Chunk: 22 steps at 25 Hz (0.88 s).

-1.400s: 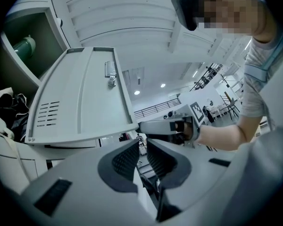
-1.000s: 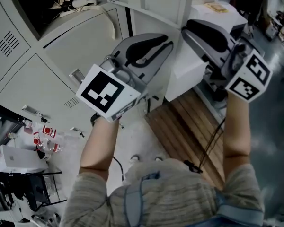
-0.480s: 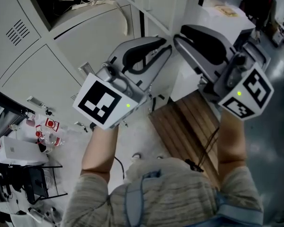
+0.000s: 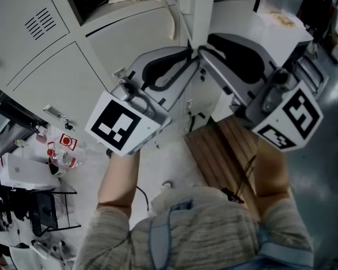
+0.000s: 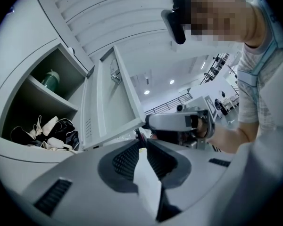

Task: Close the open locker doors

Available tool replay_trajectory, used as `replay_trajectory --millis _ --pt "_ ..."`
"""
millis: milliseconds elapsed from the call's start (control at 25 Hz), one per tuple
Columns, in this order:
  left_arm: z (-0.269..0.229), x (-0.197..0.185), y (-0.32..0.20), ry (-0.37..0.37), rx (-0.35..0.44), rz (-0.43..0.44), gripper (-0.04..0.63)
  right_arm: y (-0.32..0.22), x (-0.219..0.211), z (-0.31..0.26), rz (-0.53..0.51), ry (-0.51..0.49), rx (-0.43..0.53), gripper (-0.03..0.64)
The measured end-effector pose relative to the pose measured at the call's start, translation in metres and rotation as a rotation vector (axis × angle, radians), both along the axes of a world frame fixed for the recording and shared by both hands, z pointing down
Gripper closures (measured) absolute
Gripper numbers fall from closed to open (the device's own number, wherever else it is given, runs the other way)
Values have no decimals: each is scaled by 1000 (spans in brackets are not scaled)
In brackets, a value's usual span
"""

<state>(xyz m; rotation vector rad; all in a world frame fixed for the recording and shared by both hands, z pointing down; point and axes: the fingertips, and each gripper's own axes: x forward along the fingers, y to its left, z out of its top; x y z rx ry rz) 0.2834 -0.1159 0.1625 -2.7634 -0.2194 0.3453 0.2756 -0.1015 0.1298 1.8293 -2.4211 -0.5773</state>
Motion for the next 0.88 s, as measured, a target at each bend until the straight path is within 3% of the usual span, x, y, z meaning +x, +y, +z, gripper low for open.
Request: replay_trajectory --millis 880 --pt "-1 -69 -77 -14 23 -23 548 -102 -78 0 3 40 19 531"
